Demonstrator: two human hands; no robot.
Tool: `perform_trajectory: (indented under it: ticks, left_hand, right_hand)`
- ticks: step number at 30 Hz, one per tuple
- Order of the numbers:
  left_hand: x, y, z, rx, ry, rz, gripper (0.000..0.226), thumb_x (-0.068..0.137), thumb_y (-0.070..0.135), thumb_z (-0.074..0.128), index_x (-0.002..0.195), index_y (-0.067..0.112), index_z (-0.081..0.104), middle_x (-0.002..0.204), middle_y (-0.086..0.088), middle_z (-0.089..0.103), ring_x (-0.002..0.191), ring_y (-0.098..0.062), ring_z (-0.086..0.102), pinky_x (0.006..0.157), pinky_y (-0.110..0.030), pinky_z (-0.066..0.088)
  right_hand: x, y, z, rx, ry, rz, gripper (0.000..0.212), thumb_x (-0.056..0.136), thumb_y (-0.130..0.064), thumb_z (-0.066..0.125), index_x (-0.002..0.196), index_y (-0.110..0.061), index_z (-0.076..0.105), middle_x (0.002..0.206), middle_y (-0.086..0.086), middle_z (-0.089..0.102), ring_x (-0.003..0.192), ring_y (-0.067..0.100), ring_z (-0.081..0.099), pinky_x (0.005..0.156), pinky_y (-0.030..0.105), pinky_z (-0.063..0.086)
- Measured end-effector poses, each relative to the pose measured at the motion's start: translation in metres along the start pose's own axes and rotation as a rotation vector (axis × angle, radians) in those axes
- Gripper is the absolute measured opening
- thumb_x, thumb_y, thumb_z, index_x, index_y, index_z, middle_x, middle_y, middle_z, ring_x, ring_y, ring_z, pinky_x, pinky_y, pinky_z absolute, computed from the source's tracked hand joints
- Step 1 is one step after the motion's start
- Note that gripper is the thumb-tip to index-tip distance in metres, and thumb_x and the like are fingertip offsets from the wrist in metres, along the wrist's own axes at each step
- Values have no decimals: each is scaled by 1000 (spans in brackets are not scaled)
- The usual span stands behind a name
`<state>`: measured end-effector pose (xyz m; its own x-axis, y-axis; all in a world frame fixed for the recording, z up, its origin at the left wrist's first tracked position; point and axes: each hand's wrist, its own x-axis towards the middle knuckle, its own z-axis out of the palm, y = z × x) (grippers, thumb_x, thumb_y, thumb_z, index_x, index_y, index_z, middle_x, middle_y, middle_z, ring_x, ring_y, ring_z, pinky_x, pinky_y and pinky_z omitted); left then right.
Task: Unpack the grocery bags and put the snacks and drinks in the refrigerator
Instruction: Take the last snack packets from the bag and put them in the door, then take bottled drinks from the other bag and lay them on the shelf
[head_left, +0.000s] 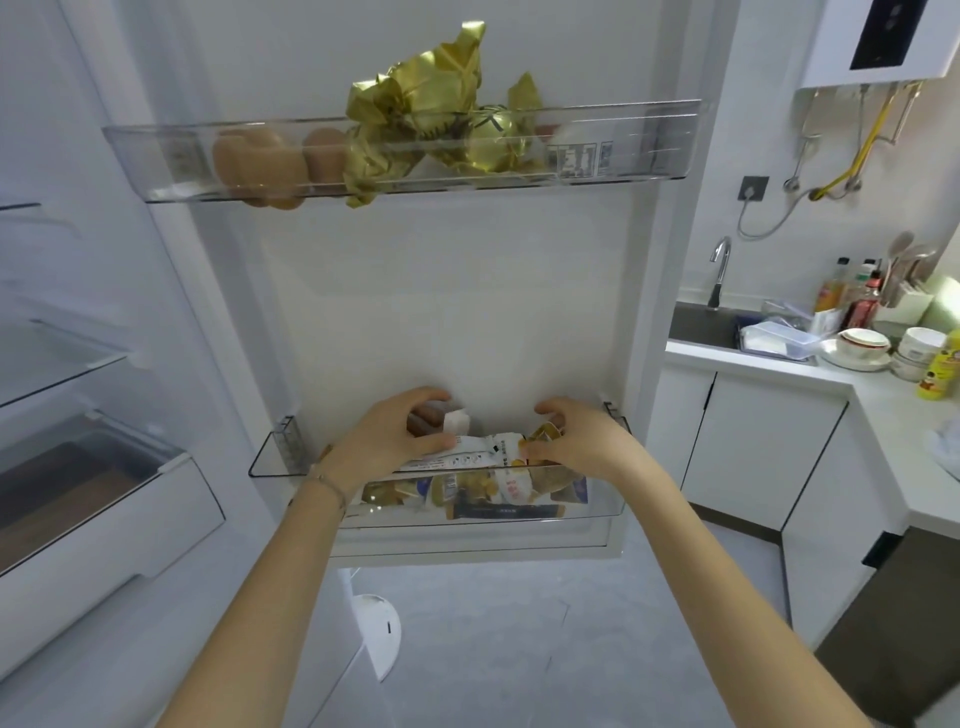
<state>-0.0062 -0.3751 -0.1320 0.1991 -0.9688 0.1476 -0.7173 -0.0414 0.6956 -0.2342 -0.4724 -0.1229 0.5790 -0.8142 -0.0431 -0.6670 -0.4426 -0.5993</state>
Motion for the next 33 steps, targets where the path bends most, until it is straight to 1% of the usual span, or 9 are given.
perform_trajectory:
  ticks: [4, 7, 11, 14, 16, 19, 22, 29, 33]
  left_hand:
    - [-1, 3, 4, 94, 37, 17, 54, 82, 34, 74, 131, 27, 52, 113, 8, 58, 99, -11, 55, 89, -24, 45]
    - [-2, 5, 7, 214, 86, 28, 58, 83, 39, 72, 134, 26, 50, 118, 7, 57, 107, -11, 51, 97, -28, 42]
    - [-6, 15, 14, 280, 321, 184, 46, 86, 47, 65, 125, 22, 60, 121, 3, 62, 111, -17, 56, 99, -35, 43]
    - [-10, 43, 30, 311, 474, 421, 44, 89, 53, 51, 117, 22, 65, 121, 2, 64, 113, -20, 56, 101, -40, 42]
    - [-12, 61, 43, 356, 540, 546, 44, 89, 50, 49, 118, 21, 65, 127, -1, 61, 122, -23, 51, 106, -45, 36]
    - [-7, 93, 73, 433, 553, 685, 45, 91, 49, 51, 125, 21, 62, 141, -5, 50, 139, -28, 33, 116, -53, 20]
    - [3, 126, 105, 496, 514, 737, 52, 92, 52, 49, 133, 22, 55, 150, -8, 40, 145, -30, 22, 117, -55, 13]
    - [41, 198, 201, 579, 350, 778, 65, 92, 57, 45, 147, 24, 39, 159, -7, 24, 149, -29, 9, 119, -53, 8]
    - [59, 235, 273, 546, 243, 743, 69, 90, 63, 38, 148, 27, 36, 160, -5, 20, 149, -28, 6, 119, -54, 9]
  right_hand:
    - [-4, 6, 7, -10, 264, -125, 46, 88, -37, 64, 131, -25, 54, 128, -5, 59, 107, 12, 56, 83, 25, 45]
    - [-15, 10, 16, -14, 541, -268, 34, 90, -30, 63, 123, -21, 62, 122, -3, 63, 111, 18, 57, 87, 29, 45]
    - [-36, 22, 22, -14, 723, -382, 36, 86, -27, 68, 120, -16, 64, 115, 0, 66, 108, 21, 58, 90, 36, 49]
    - [-52, 34, 15, -33, 751, -357, 48, 85, -38, 63, 129, -18, 59, 121, -3, 63, 113, 17, 54, 95, 33, 46]
    - [-58, 40, 7, -61, 734, -326, 55, 86, -41, 61, 136, -20, 52, 129, -4, 58, 122, 17, 49, 102, 35, 43]
    - [-73, 67, -8, -103, 694, -182, 66, 89, -42, 62, 148, -28, 35, 149, -5, 41, 142, 20, 28, 116, 40, 25]
    - [-88, 100, -30, -153, 690, -71, 71, 90, -42, 61, 150, -32, 27, 157, -4, 27, 147, 20, 13, 118, 40, 12]
    - [-126, 186, -97, -244, 696, 90, 75, 90, -46, 58, 152, -37, 17, 161, -4, 12, 149, 21, 2, 119, 44, 7]
    - [-161, 249, -130, -273, 703, 193, 77, 90, -48, 58, 152, -38, 13, 162, -2, 10, 149, 23, 1, 119, 43, 5]
